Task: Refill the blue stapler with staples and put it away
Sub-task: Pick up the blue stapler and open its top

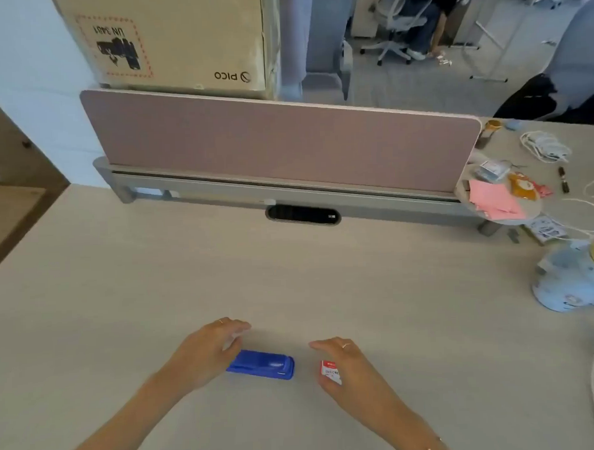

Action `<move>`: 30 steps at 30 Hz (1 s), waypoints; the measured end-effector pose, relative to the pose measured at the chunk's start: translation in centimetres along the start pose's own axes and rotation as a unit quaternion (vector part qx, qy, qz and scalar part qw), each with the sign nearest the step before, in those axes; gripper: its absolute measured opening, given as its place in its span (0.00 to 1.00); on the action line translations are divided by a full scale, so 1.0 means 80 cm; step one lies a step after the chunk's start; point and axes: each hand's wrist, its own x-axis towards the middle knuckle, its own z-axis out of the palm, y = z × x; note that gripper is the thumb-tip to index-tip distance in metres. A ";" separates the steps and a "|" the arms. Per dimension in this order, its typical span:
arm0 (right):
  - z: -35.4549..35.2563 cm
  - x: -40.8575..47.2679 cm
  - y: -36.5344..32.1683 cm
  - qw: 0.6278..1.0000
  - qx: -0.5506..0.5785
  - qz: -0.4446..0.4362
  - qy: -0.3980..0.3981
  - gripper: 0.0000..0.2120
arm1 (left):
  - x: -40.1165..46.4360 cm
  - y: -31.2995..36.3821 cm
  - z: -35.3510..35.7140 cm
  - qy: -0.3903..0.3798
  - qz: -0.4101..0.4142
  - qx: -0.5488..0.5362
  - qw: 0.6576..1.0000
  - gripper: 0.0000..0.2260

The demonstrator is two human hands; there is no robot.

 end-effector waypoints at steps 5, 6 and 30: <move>0.034 0.016 0.014 0.999 0.021 0.034 -0.004 0.18 | 0.014 -0.019 0.032 -0.049 0.030 0.008 0.998 0.14; 0.040 0.017 0.016 0.999 0.025 0.029 0.000 0.17 | 0.015 -0.021 0.038 -0.054 0.042 0.003 0.998 0.14; 0.134 0.087 0.071 0.982 0.006 -0.085 0.167 0.21 | 0.046 -0.050 0.112 0.059 0.239 -0.056 0.968 0.15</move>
